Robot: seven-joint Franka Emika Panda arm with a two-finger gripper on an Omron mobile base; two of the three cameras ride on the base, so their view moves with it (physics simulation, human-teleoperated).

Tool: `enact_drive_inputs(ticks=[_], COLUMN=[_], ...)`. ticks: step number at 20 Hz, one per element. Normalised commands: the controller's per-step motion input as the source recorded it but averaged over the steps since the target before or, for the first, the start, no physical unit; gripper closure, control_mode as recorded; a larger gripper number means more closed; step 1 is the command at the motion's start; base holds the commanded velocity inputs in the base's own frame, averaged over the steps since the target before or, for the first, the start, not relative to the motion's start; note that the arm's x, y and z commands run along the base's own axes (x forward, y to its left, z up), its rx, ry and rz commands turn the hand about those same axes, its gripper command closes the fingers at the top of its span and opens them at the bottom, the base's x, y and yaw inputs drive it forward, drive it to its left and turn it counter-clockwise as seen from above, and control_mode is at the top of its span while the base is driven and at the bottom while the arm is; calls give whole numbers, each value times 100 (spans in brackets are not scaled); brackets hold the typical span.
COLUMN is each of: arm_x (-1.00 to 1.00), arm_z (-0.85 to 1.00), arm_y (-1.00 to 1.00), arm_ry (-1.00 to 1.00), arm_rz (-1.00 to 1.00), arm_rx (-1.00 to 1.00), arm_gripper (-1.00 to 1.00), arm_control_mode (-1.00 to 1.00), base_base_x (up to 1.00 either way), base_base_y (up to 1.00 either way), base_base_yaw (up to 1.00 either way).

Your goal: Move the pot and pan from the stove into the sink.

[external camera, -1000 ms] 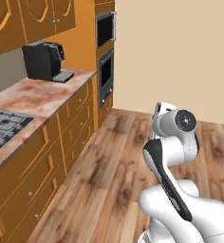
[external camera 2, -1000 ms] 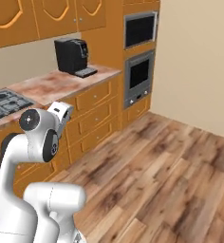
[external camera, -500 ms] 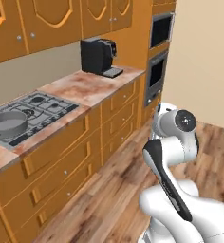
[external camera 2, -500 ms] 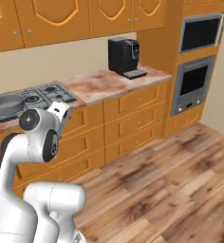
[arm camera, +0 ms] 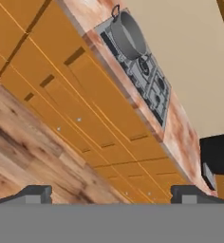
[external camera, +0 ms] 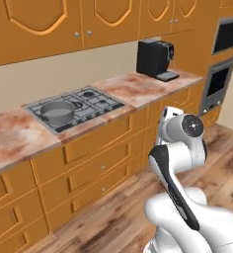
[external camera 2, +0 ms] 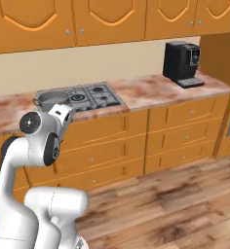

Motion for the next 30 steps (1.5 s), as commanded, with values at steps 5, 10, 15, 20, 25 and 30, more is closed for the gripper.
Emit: enact_drive_inputs(ticks=[5, 10, 15, 20, 25, 30], arm_x=[0, 0, 0, 0, 0, 0], arm_z=[0, 0, 0, 0, 0, 0], arm_y=[0, 0, 0, 0, 0, 0], arm_ry=[0, 0, 0, 0, 0, 0], arm_rz=[0, 0, 0, 0, 0, 0], arm_rx=[0, 0, 0, 0, 0, 0], arm_gripper=[-100, -100, -100, -100, -100, -100], arm_control_mode=[100, 100, 100, 100, 100, 100], base_base_x=[-2, 0, 0, 0, 0, 0], base_base_y=[0, 0, 0, -1, -5, -1], base_base_yaw=[47, 43, 40, 35, 29, 12])
